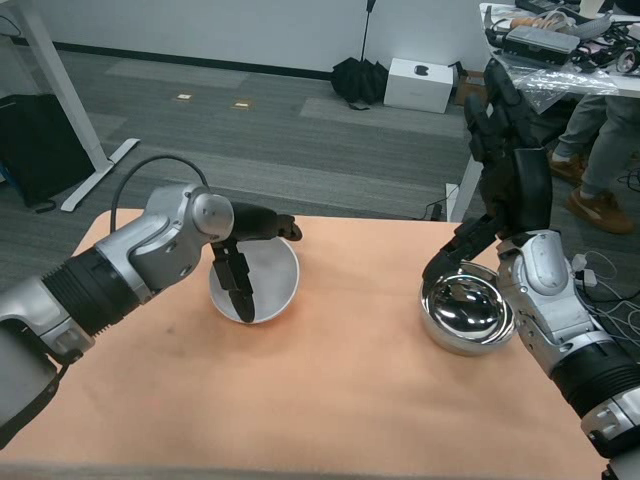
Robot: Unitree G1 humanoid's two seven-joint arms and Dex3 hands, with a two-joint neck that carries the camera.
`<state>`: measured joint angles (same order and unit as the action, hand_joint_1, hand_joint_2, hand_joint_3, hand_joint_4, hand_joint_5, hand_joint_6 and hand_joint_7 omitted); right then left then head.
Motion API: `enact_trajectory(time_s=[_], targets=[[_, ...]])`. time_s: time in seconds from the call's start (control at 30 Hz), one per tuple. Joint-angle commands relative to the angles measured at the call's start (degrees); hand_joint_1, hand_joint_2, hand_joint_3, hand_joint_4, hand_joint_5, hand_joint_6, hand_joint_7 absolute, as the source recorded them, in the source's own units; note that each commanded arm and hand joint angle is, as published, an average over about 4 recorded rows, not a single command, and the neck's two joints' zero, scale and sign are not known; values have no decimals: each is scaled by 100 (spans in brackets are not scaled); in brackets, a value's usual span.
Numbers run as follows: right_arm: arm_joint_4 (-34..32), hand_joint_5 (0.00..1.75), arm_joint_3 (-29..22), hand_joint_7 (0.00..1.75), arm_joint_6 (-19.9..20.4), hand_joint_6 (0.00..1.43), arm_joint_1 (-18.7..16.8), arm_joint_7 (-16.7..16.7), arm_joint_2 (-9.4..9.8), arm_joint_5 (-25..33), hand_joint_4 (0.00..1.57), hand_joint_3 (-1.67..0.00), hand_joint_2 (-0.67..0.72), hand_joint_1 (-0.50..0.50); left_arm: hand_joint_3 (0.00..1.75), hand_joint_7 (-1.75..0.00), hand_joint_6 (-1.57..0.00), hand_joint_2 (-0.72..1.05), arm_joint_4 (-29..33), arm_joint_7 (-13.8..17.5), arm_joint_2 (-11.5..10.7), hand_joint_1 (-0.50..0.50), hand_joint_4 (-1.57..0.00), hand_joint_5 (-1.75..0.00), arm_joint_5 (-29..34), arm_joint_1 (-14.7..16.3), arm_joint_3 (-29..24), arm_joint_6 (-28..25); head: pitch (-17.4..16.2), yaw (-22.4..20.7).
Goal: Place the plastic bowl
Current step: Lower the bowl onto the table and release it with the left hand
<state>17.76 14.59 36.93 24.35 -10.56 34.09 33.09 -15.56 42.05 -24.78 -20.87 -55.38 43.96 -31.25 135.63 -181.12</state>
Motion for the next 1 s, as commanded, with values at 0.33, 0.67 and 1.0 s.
enact_trajectory(time_s=[0.33, 0.67, 1.0], targets=[[-5, 0, 0, 0, 7, 0, -27, -7, -7, 57, 0, 0, 72, -46, 175, -42, 0, 105, -257, 66, 83, -46, 0, -36, 226, 269, -513, 66, -1, -44], [-44, 0, 15, 0, 7, 0, -27, -7, -16, 57, 0, 0, 72, -46, 133, -42, 0, 47, -334, 66, 153, -46, 0, -23, 318, 454, -816, 66, 27, -99], [-53, 0, 35, 0, 7, 0, -27, -7, -25, 66, 0, 0, 72, -46, 31, -10, 0, -37, -352, 35, 351, -48, 0, -21, 32, 691, -1386, 117, 28, -199]])
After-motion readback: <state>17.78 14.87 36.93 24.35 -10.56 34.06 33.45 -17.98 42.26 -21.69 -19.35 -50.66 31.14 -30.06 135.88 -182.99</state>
